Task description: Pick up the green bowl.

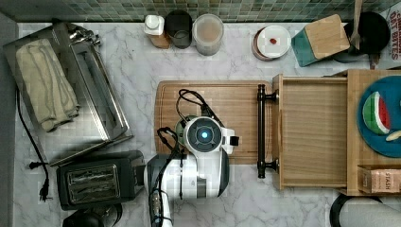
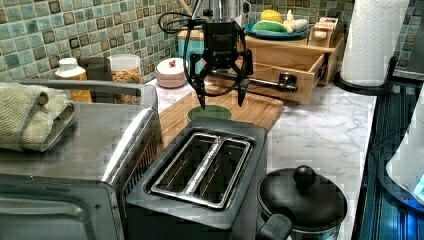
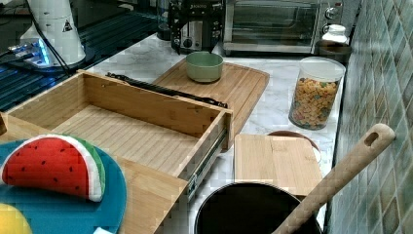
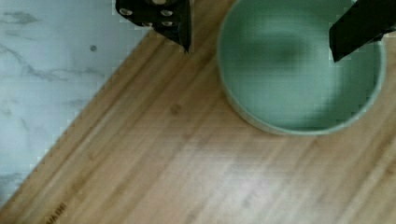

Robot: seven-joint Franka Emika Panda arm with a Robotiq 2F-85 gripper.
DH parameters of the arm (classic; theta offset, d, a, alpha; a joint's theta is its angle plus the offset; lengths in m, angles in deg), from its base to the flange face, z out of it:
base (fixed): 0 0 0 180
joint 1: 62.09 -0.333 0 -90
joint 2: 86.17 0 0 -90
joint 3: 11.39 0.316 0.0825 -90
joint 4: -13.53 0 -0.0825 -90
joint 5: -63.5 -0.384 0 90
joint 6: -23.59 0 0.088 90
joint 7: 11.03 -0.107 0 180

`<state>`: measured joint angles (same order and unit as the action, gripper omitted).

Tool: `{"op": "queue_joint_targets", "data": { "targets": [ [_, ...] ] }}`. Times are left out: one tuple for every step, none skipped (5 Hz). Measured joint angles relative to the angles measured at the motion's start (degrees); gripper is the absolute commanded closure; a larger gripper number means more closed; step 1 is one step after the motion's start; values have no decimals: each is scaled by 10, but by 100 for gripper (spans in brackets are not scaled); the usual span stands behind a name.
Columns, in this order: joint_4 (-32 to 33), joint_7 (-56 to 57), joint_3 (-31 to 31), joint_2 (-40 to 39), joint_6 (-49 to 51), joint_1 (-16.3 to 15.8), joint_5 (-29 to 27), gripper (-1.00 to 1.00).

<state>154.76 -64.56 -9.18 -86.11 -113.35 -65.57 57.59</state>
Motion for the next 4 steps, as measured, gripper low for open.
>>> {"op": "queue_joint_targets", "data": {
  "targets": [
    [16,0,2,0,-41,-1,0,-100],
    [30,-2,3,-1,-98,0,15,-100],
    [32,-2,4,-1,-84,-1,16,-100],
    [38,-2,4,-3,-60,-1,16,-100]
  ]
}}
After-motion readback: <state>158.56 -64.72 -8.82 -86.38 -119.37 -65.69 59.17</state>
